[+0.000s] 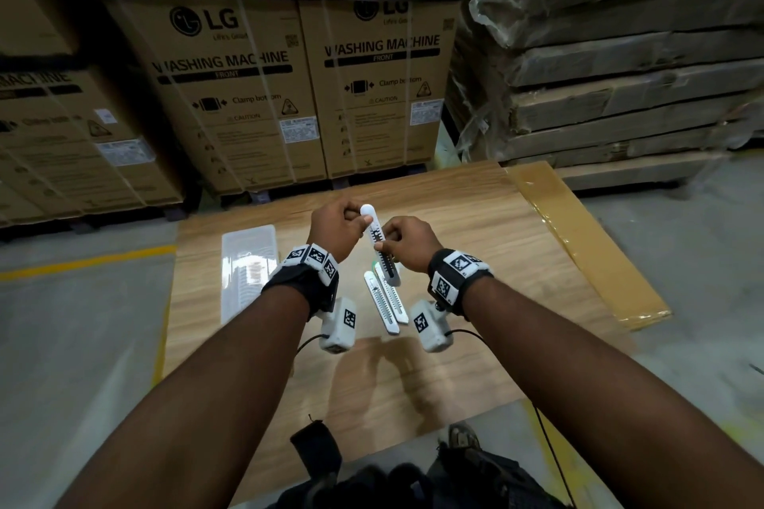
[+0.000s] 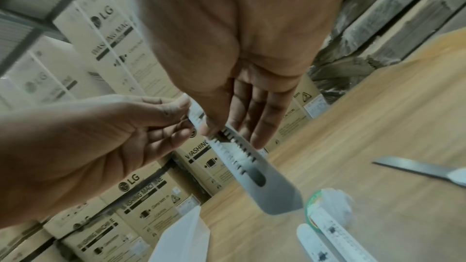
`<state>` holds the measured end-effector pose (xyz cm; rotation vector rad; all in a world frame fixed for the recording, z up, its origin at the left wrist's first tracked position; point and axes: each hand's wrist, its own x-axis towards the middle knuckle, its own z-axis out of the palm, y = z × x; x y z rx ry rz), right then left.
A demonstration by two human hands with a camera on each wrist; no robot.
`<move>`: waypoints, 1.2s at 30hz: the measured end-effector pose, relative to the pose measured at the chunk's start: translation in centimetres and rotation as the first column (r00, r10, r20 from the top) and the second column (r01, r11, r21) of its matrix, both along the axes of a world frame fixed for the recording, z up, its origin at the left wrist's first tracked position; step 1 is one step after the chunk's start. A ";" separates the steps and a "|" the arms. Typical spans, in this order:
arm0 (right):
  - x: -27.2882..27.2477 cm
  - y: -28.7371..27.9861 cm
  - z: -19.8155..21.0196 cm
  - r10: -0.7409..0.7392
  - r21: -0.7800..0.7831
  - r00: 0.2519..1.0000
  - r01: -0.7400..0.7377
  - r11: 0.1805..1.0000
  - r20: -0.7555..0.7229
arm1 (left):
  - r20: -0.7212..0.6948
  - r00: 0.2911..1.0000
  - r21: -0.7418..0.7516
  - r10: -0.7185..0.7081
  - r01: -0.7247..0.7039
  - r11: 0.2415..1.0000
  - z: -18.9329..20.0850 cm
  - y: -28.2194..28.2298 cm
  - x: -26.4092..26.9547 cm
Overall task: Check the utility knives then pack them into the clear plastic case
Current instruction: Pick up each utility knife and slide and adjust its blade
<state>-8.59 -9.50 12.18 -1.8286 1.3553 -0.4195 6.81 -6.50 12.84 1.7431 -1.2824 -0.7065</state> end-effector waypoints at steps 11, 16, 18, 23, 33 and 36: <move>-3.2 -2.1 -6.9 -0.029 0.167 0.990 0.052 0.985 -0.139 | -0.032 0.997 0.308 -0.071 0.077 0.948 -6.9 -2.4 -2.9; -3.4 -3.5 -10.7 -0.010 0.248 0.974 0.068 0.966 -0.228 | -0.072 0.993 0.453 -0.097 0.119 0.883 -9.6 -3.3 -3.3; -3.4 -3.9 -12.3 -0.001 0.283 0.971 0.071 0.956 -0.239 | -0.084 0.991 0.504 -0.108 0.135 0.853 -10.4 -3.4 -3.5; -3.1 -5.0 -14.8 0.010 0.332 0.968 0.076 0.940 -0.251 | -0.063 0.990 0.599 -0.128 0.140 0.788 -13.0 -4.1 -3.2; -2.6 -5.8 -16.2 0.014 0.317 0.967 0.069 0.946 -0.253 | -0.098 0.987 0.686 -0.126 0.159 0.710 -14.2 -4.3 -3.0; -3.2 -6.1 -15.8 -0.003 0.310 0.970 0.080 0.947 -0.242 | -0.163 0.982 0.706 -0.096 0.184 0.683 -14.1 -4.3 -3.4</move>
